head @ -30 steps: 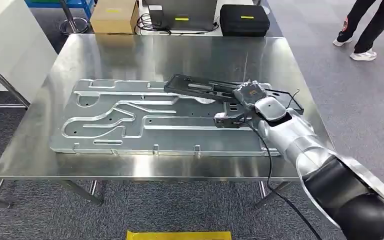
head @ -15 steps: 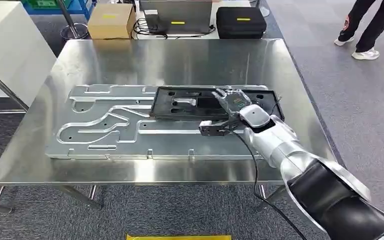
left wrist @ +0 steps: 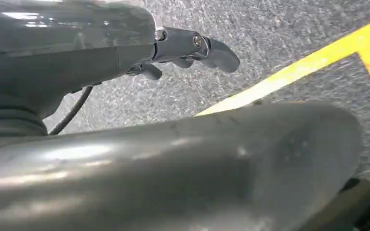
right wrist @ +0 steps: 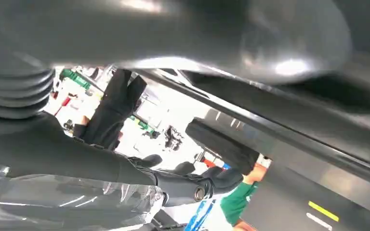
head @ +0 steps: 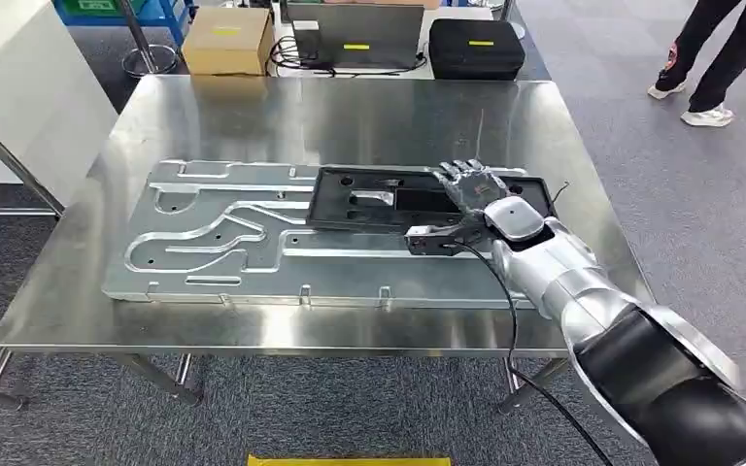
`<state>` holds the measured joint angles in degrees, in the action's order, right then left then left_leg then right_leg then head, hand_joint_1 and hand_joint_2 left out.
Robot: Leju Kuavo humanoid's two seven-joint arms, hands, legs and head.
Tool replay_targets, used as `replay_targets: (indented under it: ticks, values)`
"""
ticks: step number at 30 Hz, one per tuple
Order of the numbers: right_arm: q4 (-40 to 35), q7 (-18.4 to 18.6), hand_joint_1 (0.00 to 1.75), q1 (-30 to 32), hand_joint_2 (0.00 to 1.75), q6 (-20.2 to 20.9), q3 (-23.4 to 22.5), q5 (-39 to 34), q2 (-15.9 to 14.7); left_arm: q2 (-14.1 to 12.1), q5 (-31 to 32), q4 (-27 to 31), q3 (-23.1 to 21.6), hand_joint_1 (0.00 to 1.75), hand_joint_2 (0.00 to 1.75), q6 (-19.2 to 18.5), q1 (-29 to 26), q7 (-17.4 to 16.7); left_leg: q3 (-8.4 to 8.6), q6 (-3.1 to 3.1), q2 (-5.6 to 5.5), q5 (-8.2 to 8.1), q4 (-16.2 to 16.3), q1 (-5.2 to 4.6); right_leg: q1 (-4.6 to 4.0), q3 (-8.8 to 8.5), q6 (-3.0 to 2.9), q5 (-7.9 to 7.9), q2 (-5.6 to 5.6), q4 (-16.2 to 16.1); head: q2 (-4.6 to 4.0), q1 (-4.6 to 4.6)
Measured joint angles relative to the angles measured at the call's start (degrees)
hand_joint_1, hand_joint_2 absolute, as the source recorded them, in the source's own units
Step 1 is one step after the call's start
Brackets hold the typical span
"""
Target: Take the parts from the cabinet and place them on the table.
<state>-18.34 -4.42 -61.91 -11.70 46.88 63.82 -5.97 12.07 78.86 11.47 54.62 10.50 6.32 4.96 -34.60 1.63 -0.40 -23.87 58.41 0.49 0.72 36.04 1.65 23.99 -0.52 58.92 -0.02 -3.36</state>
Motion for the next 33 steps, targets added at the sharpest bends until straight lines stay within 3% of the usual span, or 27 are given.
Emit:
replay_targets:
  ticks: [1,3,4,5,6,7,9,10,11,14,15,16,17,19,20,21,22,24,25,26,28,29,30,31,32,33]
  values:
    - [0.1,0.6,0.0,-0.1,0.0,0.4,-0.1,0.1,0.2,0.0,0.4,0.0,0.0,0.0,0.0,-0.6,0.1,-0.3,-0.28,0.32,0.01,0.33,-0.2,-0.05,0.03,0.62,0.2,2.26,0.02,1.7,0.0,0.02]
    - [0.3,1.8,0.0,-0.9,0.0,1.2,-0.6,0.1,1.1,0.0,0.4,0.0,0.0,0.0,0.0,-1.5,0.2,-0.5,-1.13,0.67,0.21,0.93,-0.1,-0.17,0.06,3.82,0.52,8.3,0.17,10.9,0.0,0.0]
    - [0.4,2.2,0.0,-1.3,0.0,1.6,-1.0,-0.1,1.5,0.0,0.4,0.0,0.0,0.0,0.0,-1.8,0.1,-0.5,-1.55,0.73,0.29,1.21,-0.1,-0.26,0.06,5.25,0.61,10.18,0.2,15.2,0.0,0.0]
    - [0.5,2.3,0.0,-1.9,0.0,2.3,-1.4,-0.1,1.9,-0.1,0.3,0.0,0.0,0.0,0.0,-2.0,-0.1,-0.5,-2.02,0.73,0.37,1.54,0.0,-0.35,0.06,5.85,0.6,10.84,0.21,17.7,0.0,0.0]
    - [0.7,2.4,0.0,-2.7,0.0,3.5,-1.8,-0.1,2.3,-0.1,0.3,0.0,0.0,0.0,0.0,-2.3,-0.2,-0.5,-2.45,0.66,0.44,1.85,0.0,-0.42,0.04,5.01,0.5,10.05,0.22,17.1,0.0,0.0]
    - [0.9,2.5,0.0,-3.9,0.0,4.7,-2.2,-0.1,2.7,-0.1,0.2,0.0,0.0,0.0,0.0,-2.6,-0.3,-0.5,-2.84,0.61,0.51,2.13,0.1,-0.52,0.02,3.07,0.3,8.44,0.23,14.3,0.0,0.0]
    - [1.2,3.0,0.0,-7.1,0.0,6.4,-3.1,0.0,3.2,-0.1,-0.2,0.0,0.0,0.0,0.0,-2.8,-0.4,-0.6,-3.48,0.42,0.7,2.72,0.1,-0.76,-0.13,-3.28,-0.46,4.67,0.25,3.8,0.0,0.0]
    - [1.2,3.4,0.0,-9.1,0.0,6.8,-3.7,0.0,3.5,-0.1,-0.3,0.0,0.0,0.0,0.0,-2.8,-0.5,-0.6,-3.78,0.22,0.89,3.06,0.2,-0.97,-0.52,-5.42,-0.97,5.27,0.26,-0.5,0.0,0.0]
    - [1.2,3.6,0.0,-10.3,0.0,7.0,-4.1,0.0,3.7,-0.1,-0.5,0.0,0.1,0.0,0.0,-2.9,-0.5,-0.5,-3.96,-0.01,0.94,3.41,0.1,-1.04,-0.69,-5.43,-0.89,4.67,0.23,-0.8,0.0,0.0]
    - [1.4,3.5,0.0,-14.7,0.0,6.1,-6.5,-1.2,3.9,-0.2,-1.3,0.0,0.7,0.0,0.0,-3.2,-1.4,0.0,-3.98,-1.04,1.39,4.94,-0.9,-0.81,-0.87,-4.32,-1.71,3.24,0.57,-1.2,0.0,0.0]
    - [1.4,2.9,0.0,-16.0,0.0,5.5,-7.7,-1.7,3.9,-0.3,-1.5,0.0,1.1,0.0,0.0,-3.3,-1.7,0.0,-4.6,-1.49,1.34,4.65,-1.0,-0.98,-0.02,-4.43,-2.19,2.28,0.61,-2.0,0.0,0.02]
    - [1.3,2.2,0.0,-17.0,0.0,4.9,-8.8,-2.0,3.9,-0.4,-1.6,0.0,1.1,0.0,0.0,-3.3,-1.9,0.2,-4.94,-1.83,1.2,2.52,0.3,-0.84,-0.04,-3.94,-2.35,1.68,0.93,-2.2,0.0,0.0]
    - [1.1,1.7,0.0,-18.0,0.0,4.2,-9.8,-1.9,3.9,-0.4,-1.8,-0.1,1.2,0.0,0.0,-3.3,-2.2,0.4,-5.97,-2.02,1.05,-0.98,4.1,-0.67,0.03,-3.25,-2.81,1.15,1.13,-2.1,0.0,0.0]
    - [0.2,1.1,0.0,-19.2,0.0,1.8,-11.5,-0.7,3.5,-0.5,-2.3,-0.1,1.5,0.0,0.0,-3.2,-2.7,0.8,-8.49,-2.36,1.07,-6.65,13.9,-0.13,0.07,-1.64,-2.8,0.08,1.99,-1.9,0.0,0.02]
    - [-0.9,0.9,0.0,-19.1,0.0,0.1,-12.9,-0.1,3.1,-0.5,-2.7,-0.1,1.7,0.0,0.0,-3.1,-2.8,1.0,-8.74,-2.47,1.08,-7.71,17.1,0.06,0.11,-1.01,-2.75,-0.4,2.45,-1.9,0.0,0.0]
    - [-1.8,0.8,0.0,-18.7,0.0,-1.3,-14.4,0.3,3.0,-0.6,-2.8,-0.1,2.0,0.0,0.0,-3.1,-2.9,1.0,-7.88,-2.51,1.09,-7.39,17.5,0.17,0.19,-0.43,-2.64,-0.84,2.97,-1.8,0.0,0.0]
    - [-3.2,0.8,0.0,-17.6,0.0,-3.1,-16.5,0.4,3.0,-0.6,-3.0,-0.1,2.3,0.0,0.0,-2.9,-3.0,1.0,-5.47,-2.4,1.1,-6.03,15.2,0.22,0.31,0.04,-2.53,-1.17,3.59,-1.8,0.0,0.0]
    - [-7.7,1.1,0.0,-12.7,0.0,-7.1,-22.5,-0.6,3.0,-0.7,-3.1,-0.1,2.6,0.0,0.0,-2.8,-3.3,0.7,2.15,-1.72,1.04,-1.86,4.5,0.2,0.44,0.16,-2.17,-1.49,4.79,-1.7,0.0,0.0]
    - [-10.0,1.0,0.0,-9.8,0.0,-8.1,-26.2,-1.3,3.0,-0.8,-3.1,-0.1,2.6,0.0,0.0,-2.8,-3.4,0.5,4.11,-1.42,1.06,-2.7,0.9,0.07,0.54,0.25,-1.97,-1.63,4.99,-1.8,0.0,0.0]
    - [-12.5,0.0,0.0,-6.1,0.0,-9.2,-29.7,-2.5,3.0,-0.9,-3.1,-0.2,2.6,0.0,0.0,-2.8,-3.5,0.4,5.88,-1.59,0.7,-2.8,0.1,-0.18,0.18,0.88,-1.53,-2.11,5.09,-2.1,0.0,0.0]
    - [-18.5,-2.7,0.0,3.0,0.0,-9.2,-40.7,-4.2,3.3,-0.9,-2.7,-0.2,2.6,0.0,0.0,-3.0,-3.9,-0.6,6.2,-1.59,-0.63,-2.35,-0.1,-0.48,0.07,0.18,-0.85,-3.05,5.52,-3.2,0.0,0.02]
    - [-21.7,-3.8,0.0,7.5,0.0,-9.0,-46.8,-4.9,4.0,-1.0,-2.6,-0.2,2.6,0.0,0.0,-3.2,-4.1,-1.0,6.29,-1.42,-0.93,-1.91,-0.5,-0.3,0.1,-0.19,-0.46,-3.67,5.96,-4.0,0.0,0.02]
    - [-25.0,-4.4,0.0,12.9,0.0,-8.9,-52.8,-5.6,4.8,-1.0,-2.5,-0.3,2.6,0.0,0.0,-3.4,-4.1,-1.3,6.46,-1.27,-0.54,-0.9,-3.4,0.35,-0.38,-1.0,-0.17,-4.01,6.19,-5.1,0.0,-0.13]
    - [-28.6,-5.4,0.0,17.6,0.0,-8.8,-59.8,-6.3,5.9,-1.2,-2.4,-0.3,2.6,0.0,0.0,-3.5,-4.3,-1.4,8.24,-1.43,0.57,-1.39,-6.5,1.03,-0.39,-0.53,0.26,-2.5,5.1,-4.7,0.0,-0.07]
    - [-31.6,-6.5,0.0,22.1,0.0,-8.6,-65.6,-6.6,6.5,-1.2,-2.1,-0.3,2.6,0.0,0.0,-3.5,-4.3,-1.3,7.77,-0.61,0.45,-0.81,-6.7,0.97,-0.39,0.57,0.78,0.18,3.56,-2.4,0.0,0.04]
    - [-34.9,-7.8,0.0,27.0,0.0,-8.2,-72.3,-6.8,7.7,-1.2,-2.0,-0.3,2.6,0.0,0.0,-3.5,-4.6,-1.2,7.33,-0.47,0.53,-0.35,-6.9,0.95,-0.18,2.58,1.26,3.59,2.52,2.0,0.0,0.02]
